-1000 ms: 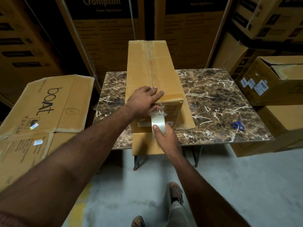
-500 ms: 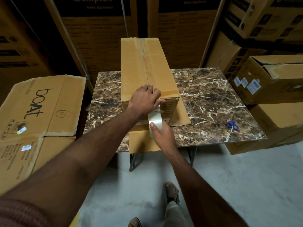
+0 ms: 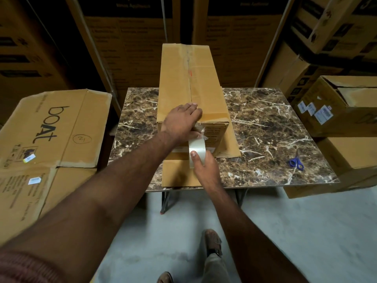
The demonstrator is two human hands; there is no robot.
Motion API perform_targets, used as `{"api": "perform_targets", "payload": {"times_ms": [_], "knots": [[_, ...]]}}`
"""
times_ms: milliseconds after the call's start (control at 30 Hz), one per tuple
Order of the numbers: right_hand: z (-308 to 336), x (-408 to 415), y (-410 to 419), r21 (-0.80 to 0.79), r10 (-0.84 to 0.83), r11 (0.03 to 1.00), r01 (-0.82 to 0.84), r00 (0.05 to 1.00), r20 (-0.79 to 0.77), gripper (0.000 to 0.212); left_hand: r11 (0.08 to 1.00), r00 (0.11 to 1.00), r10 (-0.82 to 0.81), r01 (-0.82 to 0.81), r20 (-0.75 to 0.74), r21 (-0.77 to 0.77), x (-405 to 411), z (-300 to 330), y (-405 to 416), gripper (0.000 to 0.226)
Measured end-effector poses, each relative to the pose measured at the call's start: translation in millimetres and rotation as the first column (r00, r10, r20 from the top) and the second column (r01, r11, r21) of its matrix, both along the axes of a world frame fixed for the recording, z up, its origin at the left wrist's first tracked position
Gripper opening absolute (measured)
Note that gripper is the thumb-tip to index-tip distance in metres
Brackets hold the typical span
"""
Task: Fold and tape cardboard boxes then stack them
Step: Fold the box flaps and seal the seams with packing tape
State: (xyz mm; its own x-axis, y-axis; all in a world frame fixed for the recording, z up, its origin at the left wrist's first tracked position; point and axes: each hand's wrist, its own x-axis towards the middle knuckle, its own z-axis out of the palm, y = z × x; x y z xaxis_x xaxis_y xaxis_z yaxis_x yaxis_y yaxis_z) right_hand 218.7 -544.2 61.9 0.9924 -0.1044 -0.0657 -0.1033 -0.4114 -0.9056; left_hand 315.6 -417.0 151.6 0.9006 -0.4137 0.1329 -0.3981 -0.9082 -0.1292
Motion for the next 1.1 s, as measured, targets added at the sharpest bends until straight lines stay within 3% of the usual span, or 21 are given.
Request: {"api": "perform_targets", "payload": {"times_ms": [333, 533, 767, 833, 900, 1000, 1100], "knots": [[13.2, 8.9, -2.8, -0.04, 0.033, 0.999, -0.034, 0.999, -0.022, 0.025, 0.999, 0.996, 0.03, -0.028, 0.088, -0.021, 6.0, -9.0, 4.7, 0.072], [10.2, -3.4, -23.7, -0.024, 0.039, 0.999, -0.038, 0.999, 0.011, 0.034, 0.98, 0.975, 0.193, -0.186, 0.113, -0.071, -17.0, -20.4, -10.7, 0.075], [16.9, 14.2, -51.2, -0.046, -0.048, 0.998, 0.05, 0.997, 0.057, 0.024, 0.971, 0.981, -0.048, 0.089, 0.187, -0.221, -46.0, -15.5, -54.3, 0.049], [15.2, 21.9, -65.8, -0.079, -0.068, 0.994, 0.077, 0.99, 0.122, 0.032, 0.953, 0.969, -0.135, 0.184, 0.208, -0.241, -46.1, -17.1, -77.4, 0.036], [14.3, 31.0, -93.2, -0.118, -0.146, 0.979, 0.167, 0.975, 0.167, 0.044, 0.924, 0.964, -0.217, 0.254, 0.153, -0.285, -44.8, -20.6, -106.8, 0.029], [5.5, 40.9, -167.0, -0.31, -0.321, 0.889, 0.336, 0.942, 0.099, 0.038, 0.928, 0.955, -0.274, 0.232, -0.112, -0.292, -47.1, -37.6, -164.4, 0.027], [-5.7, 46.1, -246.9, -0.515, -0.369, 0.794, 0.322, 0.929, 0.012, 0.036, 0.952, 0.915, -0.277, 0.219, -0.293, -0.214, -45.3, -62.8, -218.3, 0.029]]}}
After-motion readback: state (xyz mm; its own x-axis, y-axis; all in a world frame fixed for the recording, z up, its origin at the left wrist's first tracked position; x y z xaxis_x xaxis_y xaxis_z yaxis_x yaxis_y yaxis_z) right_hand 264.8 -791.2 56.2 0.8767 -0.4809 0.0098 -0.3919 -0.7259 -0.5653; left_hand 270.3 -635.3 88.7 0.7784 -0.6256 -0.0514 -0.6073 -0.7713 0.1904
